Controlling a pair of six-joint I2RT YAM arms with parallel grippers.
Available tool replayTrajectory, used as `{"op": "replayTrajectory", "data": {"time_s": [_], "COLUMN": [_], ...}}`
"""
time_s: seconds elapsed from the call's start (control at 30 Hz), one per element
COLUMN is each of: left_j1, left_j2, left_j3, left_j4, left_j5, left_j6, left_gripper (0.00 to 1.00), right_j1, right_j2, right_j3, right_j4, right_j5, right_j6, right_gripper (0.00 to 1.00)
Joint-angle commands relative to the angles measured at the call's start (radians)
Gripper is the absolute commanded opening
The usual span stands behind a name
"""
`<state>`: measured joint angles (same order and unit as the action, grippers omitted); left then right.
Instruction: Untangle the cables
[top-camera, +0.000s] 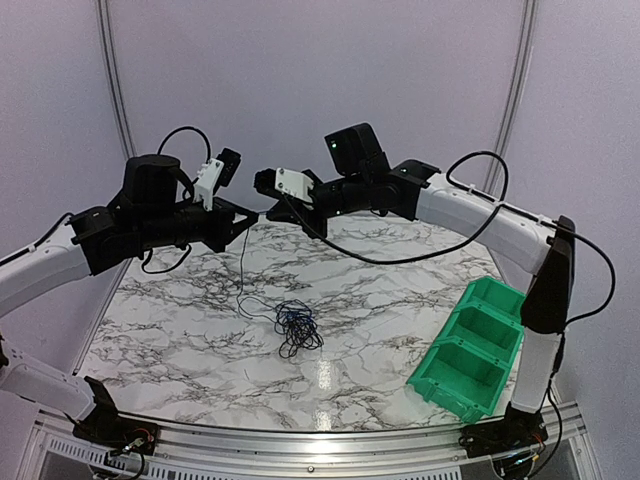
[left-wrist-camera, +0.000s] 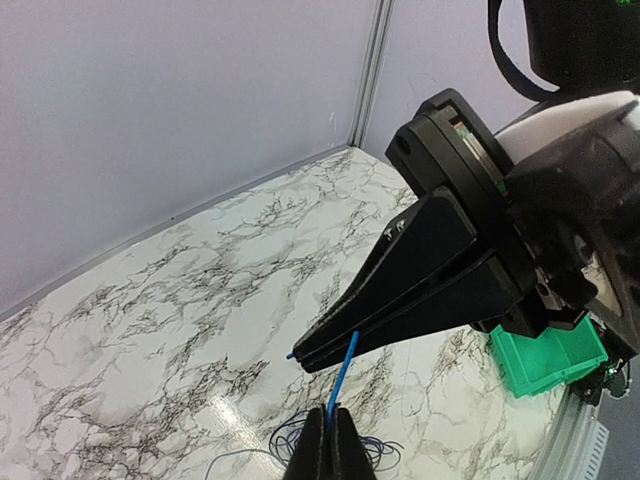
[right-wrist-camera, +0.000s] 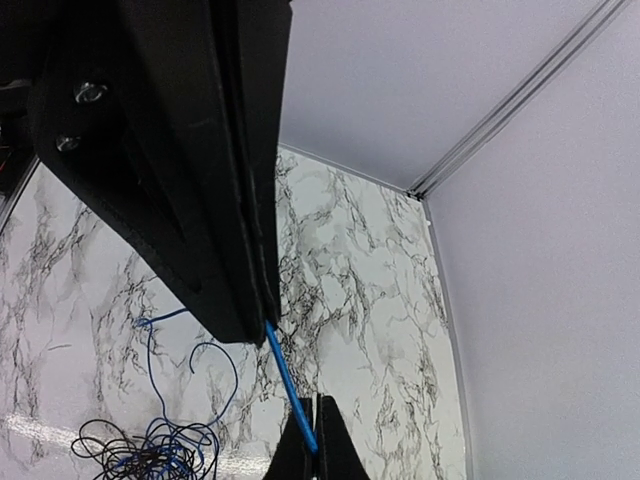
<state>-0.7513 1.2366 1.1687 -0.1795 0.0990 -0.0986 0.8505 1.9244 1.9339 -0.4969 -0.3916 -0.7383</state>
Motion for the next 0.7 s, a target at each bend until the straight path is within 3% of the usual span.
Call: {"op": "replayTrajectory", "data": {"time_s": [0.0,0.03,0.1,0.17,0.5,0.67], "left_j1": [0.014,0.014,0.013,0.014,0.017,0.038], "left_j2": [-0.054,-0.052,-0.043,-0.032,0.052,0.128], "left_j3": [-0.005,-0.004,0.004,0.012,0.093,0.115], "left_j4": [-0.034,-0.034,-0.033,-0.032,-0.024,0.024], "left_j5": [-0.138,-0.149,-0.168,-0.183,-0.312,-0.412], "left_j6": [0.044,0.048,0.056,0.067,0.153,0.144], "left_gripper": [0.01,0.11,0.40,0.51,0.67,0.70], "right_j1": [-0.111,-0.120,-0.134,-0.137,-0.192,-0.241], "right_j2": [-0.084,-0.090,-0.102,-0.109,-0.095,-0.088], "right_j3": [-0.006,0.003,0.037,0.071,0.252,0.317], "right_j4": [-0.019,-0.020,-0.019,-0.010,0.093,0.139], "right_j5": [0.125,0.125,0.127,0.144,0.315,0.366], "right_j6": [0.010,0.022,0.046,0.058,0.093,0.098], "right_gripper": [0.00,0.00,0.00,0.00,0.00,0.00]}}
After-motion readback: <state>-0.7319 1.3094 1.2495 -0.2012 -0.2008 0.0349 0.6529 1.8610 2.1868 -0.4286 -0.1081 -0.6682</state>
